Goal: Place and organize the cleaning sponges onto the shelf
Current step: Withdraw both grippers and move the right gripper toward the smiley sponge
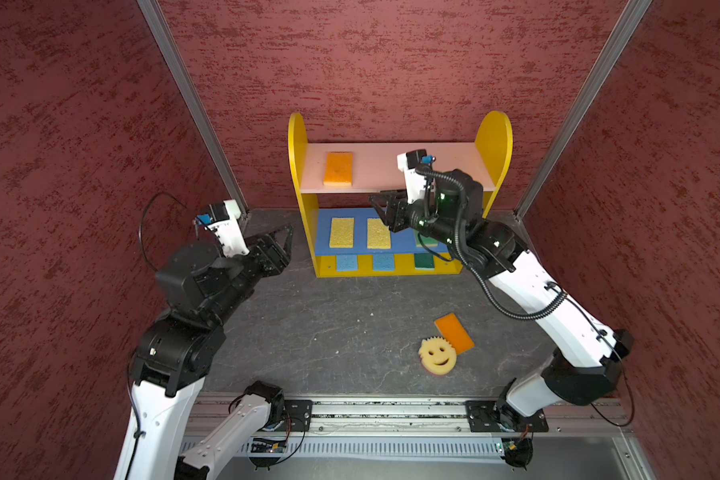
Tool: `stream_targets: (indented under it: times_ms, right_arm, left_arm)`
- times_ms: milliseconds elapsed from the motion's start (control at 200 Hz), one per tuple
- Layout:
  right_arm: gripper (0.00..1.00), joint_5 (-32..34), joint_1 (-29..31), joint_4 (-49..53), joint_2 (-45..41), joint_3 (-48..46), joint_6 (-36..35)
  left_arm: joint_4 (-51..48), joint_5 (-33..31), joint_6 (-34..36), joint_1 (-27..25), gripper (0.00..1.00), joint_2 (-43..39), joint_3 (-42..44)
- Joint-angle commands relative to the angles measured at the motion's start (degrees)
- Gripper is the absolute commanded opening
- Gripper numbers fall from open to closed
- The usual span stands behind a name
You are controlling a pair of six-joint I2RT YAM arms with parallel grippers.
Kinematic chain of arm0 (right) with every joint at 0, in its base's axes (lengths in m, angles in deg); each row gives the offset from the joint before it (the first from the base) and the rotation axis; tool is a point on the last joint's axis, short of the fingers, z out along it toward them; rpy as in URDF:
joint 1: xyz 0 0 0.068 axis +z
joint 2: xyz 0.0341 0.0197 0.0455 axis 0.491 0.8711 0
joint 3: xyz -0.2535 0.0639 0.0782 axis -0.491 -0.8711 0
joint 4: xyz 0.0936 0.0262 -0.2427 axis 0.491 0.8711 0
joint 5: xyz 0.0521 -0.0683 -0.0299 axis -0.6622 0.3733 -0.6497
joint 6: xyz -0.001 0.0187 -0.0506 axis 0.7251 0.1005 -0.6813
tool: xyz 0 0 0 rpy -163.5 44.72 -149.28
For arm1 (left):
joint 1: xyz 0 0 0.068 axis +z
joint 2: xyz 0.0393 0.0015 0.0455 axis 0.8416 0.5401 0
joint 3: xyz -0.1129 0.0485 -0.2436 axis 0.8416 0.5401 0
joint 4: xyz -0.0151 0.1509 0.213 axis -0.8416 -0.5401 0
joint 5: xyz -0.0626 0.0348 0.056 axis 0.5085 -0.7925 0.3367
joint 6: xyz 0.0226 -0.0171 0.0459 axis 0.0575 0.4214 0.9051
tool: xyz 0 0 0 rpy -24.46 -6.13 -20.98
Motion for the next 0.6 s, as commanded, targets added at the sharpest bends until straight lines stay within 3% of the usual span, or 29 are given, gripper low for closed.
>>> stream_targets:
  times_ms: [0,155,426,596]
  right_arm:
    - [0.39,6.4,3.4,-5.7,-5.6,-11.5,3.9]
    - [0.39,10.5,8.4,-5.2,-8.5,-25.7,6.7]
    - [0.61,18.3,9.3,4.6,-14.2,-40.2,13.2]
    - [0.69,24.1,6.5,14.4,-19.3,-48.1,21.6]
  left_arm:
    - [-5.8,-1.6,-2.4,0.2,0.59,-4.0,6.0]
    - [-13.7,-6.4,-2.9,0.2,0.64,-9.9,12.7]
    - [-10.8,3.8,-5.6,0.3,0.74,-11.3,25.0]
    - [-6.7,2.6,-6.5,0.3,0.75,-13.4,27.5]
